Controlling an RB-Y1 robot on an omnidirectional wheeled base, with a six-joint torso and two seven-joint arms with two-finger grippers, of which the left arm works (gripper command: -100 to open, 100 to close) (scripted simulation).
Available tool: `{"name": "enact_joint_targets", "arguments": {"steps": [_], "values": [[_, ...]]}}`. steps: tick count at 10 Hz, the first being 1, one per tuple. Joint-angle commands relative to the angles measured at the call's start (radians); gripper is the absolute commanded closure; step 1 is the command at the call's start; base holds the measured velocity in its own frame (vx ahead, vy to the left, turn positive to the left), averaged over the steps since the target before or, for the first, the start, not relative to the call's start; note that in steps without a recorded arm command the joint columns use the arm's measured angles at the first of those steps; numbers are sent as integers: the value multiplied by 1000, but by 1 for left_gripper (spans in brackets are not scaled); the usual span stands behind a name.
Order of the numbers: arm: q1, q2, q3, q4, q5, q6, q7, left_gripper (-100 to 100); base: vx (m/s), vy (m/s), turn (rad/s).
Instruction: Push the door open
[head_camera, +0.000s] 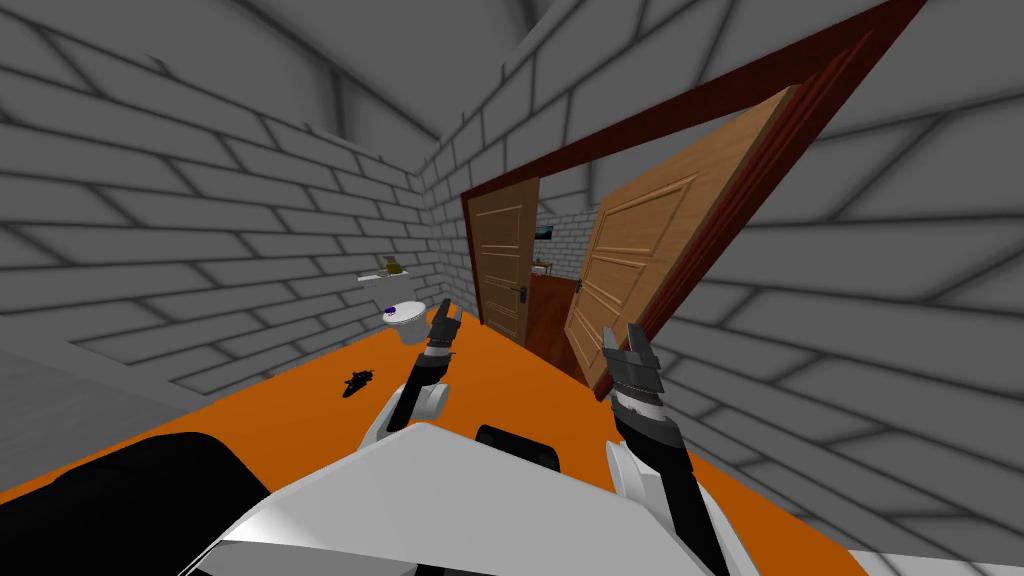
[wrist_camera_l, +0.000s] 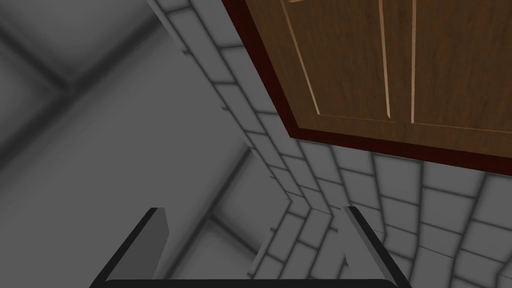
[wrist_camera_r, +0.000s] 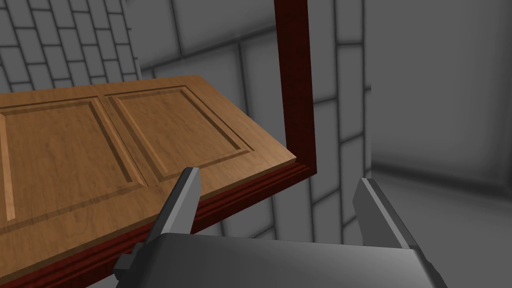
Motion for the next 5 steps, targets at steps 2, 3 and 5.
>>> {"name": "enact_joint_targets", "arguments": {"steps": [2,3,5], "values": [[-41,12,-6,65,3,3,2,-100,80,31,-15],[-57,16,-9,91,4,4,2,-100,89,45,-18],[-92,23,-16,146,6,5,2,-100,83,45,-20]]}}
